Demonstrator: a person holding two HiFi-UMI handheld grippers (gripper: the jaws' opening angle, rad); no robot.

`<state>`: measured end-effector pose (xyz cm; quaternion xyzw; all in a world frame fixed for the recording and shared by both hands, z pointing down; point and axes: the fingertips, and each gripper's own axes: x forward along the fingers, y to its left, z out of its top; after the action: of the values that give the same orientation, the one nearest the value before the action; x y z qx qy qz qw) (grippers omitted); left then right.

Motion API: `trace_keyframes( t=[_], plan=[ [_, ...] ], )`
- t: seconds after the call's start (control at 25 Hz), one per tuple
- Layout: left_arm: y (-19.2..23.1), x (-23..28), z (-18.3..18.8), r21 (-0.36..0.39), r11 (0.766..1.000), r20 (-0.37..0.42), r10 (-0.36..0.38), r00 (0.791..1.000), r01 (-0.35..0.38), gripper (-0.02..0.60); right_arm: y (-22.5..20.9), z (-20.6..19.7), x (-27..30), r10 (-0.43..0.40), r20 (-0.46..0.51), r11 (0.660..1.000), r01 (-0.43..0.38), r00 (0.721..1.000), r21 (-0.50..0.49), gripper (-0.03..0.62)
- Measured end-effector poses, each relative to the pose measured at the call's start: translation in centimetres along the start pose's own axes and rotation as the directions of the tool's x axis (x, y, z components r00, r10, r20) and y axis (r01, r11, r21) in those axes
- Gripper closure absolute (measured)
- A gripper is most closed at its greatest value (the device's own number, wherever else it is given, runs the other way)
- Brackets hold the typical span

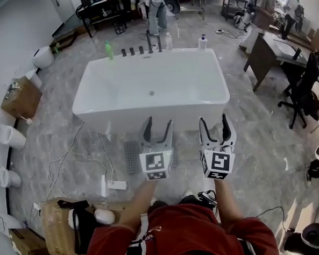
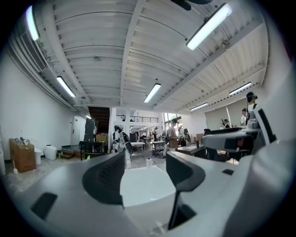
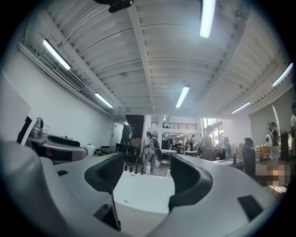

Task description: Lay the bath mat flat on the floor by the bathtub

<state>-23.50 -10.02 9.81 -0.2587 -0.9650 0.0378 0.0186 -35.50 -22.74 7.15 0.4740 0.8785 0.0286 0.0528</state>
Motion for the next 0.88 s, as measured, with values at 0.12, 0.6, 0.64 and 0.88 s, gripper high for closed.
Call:
trace_keyframes(
  t=[0.12, 0.6, 0.64, 0.88],
  plan=[
    [-2.0, 1.0, 0.4, 0.006, 1.000, -0.012, 0.002, 1.000, -0.001, 0.319, -2.3, -0.3, 0.1, 0.019, -0.012, 1.000, -0.019, 1.000, -0.004, 0.284],
    [-1.3, 1.8, 2.4, 0.001, 0.999, 0.024, 0.034, 0.999, -0.034, 0.319, -2.6, 0.3, 1.6, 0.048, 0.001, 0.998, -0.048, 0.999, 0.031, 0.284],
    [-1.1, 1.8, 2.4, 0.005, 0.999, 0.025, 0.031, 0.999, -0.032, 0.319, -2.3, 0.5, 1.7, 0.048, 0.004, 0.999, -0.048, 0.999, 0.026, 0.284],
    [-1.3, 2.4, 1.7, 0.019, 1.000, -0.002, -0.025, 1.000, 0.025, 0.321, -0.7, 0.3, 2.3, 0.035, -0.003, 0.999, -0.034, 0.999, 0.041, 0.284]
  ],
)
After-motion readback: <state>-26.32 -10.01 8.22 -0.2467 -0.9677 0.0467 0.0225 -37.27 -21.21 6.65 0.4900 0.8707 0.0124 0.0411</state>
